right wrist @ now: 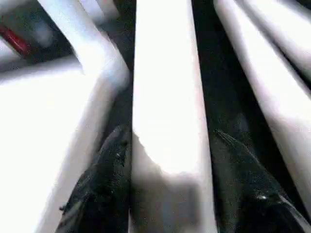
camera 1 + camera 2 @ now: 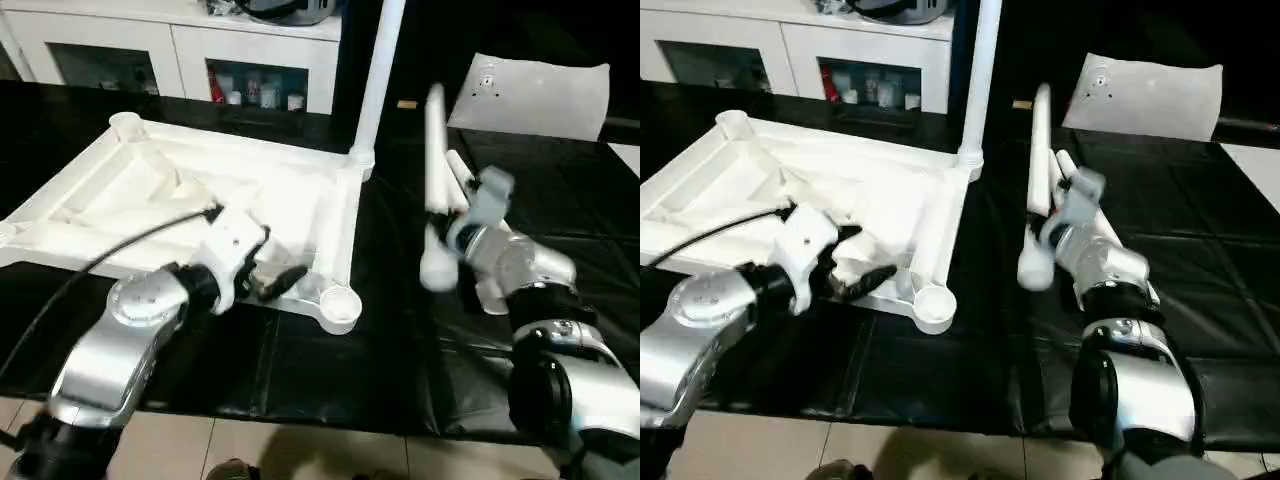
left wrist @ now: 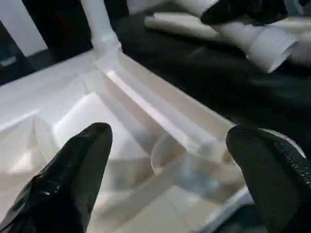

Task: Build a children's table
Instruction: Pick table leg

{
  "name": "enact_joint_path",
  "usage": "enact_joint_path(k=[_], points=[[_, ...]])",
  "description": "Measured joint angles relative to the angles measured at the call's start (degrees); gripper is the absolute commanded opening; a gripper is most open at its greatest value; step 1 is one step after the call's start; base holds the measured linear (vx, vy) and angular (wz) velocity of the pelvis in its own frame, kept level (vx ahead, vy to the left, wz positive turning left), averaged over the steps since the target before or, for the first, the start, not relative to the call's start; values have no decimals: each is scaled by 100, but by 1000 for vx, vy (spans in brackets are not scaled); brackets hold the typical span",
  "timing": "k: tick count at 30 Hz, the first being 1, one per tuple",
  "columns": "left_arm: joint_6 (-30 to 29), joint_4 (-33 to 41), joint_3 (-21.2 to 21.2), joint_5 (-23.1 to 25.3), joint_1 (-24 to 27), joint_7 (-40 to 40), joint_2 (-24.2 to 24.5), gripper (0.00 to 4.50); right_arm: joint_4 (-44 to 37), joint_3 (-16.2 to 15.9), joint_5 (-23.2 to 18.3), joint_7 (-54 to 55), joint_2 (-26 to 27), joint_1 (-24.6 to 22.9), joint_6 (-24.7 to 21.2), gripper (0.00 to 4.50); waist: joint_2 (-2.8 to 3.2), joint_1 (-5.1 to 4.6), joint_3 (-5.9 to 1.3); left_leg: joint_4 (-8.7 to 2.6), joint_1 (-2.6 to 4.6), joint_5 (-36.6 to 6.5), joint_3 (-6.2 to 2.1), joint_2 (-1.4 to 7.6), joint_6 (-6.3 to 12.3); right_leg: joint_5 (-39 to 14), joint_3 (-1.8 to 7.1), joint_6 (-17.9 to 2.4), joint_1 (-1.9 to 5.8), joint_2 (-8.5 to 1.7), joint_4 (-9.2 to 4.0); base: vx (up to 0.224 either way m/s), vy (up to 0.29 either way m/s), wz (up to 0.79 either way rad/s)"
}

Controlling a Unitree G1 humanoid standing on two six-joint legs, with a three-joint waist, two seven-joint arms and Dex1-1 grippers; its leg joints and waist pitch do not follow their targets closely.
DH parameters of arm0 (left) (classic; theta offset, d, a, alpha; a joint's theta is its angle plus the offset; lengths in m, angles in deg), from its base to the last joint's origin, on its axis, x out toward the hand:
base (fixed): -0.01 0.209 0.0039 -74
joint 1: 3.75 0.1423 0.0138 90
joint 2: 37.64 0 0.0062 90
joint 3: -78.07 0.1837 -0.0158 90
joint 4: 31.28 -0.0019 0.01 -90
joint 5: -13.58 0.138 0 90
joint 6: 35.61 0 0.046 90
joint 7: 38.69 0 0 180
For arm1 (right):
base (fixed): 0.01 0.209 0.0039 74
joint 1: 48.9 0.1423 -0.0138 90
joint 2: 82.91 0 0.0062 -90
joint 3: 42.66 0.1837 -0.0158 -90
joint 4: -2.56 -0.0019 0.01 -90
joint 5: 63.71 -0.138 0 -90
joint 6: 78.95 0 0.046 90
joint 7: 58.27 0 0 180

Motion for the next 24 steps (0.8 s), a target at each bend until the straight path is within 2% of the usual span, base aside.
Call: enact_joint_path(k=[3, 8, 10, 12, 14, 16, 21, 24], points=[[-107, -68, -205, -283, -188, -96, -318, 428, -667, 263, -485, -418, 154, -204, 13, 185, -1, 10, 0, 0, -3, 0, 0, 0, 0, 13, 0, -21, 1, 0, -2, 0, 0, 0], [-517, -112, -659, -862, -727, -304, -857, 450, -1725, 380, -1336, -1314, 456, -616, 18, 185, -1, 22, 0, 0, -3, 0, 0, 1, 1, 17, 0, -27, 1, 0, -4, 0, 0, 0], [-707, -320, -956, -1230, -1040, -482, -1232, 450, -2370, 371, -1821, -1812, 548, -929, -157, 185, -1, 53, 0, 0, -9, 0, -2, 1, 1, 17, -4, -27, 1, 0, -7, 0, 0, 0], [-739, -450, -1129, -1490, -1326, -588, -1418, 450, -2833, 237, -2135, -2224, 580, -1113, -399, 185, -1, 65, 0, 1, -8, 0, -2, 1, 1, 18, -4, -28, 2, 0, -10, 0, 0, 0], [-750, -509, -1223, -1690, -1501, -628, -1558, 450, -3090, 97, -2290, -2478, 579, -1192, -569, 185, -4, 56, -1, 1, -7, 0, -2, 1, 1, 18, -5, -28, 2, 0, -11, 0, 0, 0], [-857, -640, -1432, -1996, -1764, -751, -1828, 450, -3388, -65, -2467, -2761, 578, -1336, -726, 185, -13, 92, -1, 1, -8, 0, -2, 3, 1, 13, -8, -19, 2, 0, -12, 0, 0, 0], [-1155, -878, -1864, -2624, -2303, -1003, -2202, 450, -3793, -454, -2701, -3153, 581, -1570, -996, 185, -18, 167, 1, 1, -8, 0, -2, 4, 1, 0, -8, 2, 2, 0, -15, 0, 0, 0], [-1297, -955, -2007, -2867, -2439, -1076, -2311, 450, -3898, -558, -2760, -3199, 580, -1620, -1048, 185, -27, 183, 6, 1, -11, 0, -2, 4, 1, -1, -10, 3, 3, 0, -17, 0, 0, 0]])
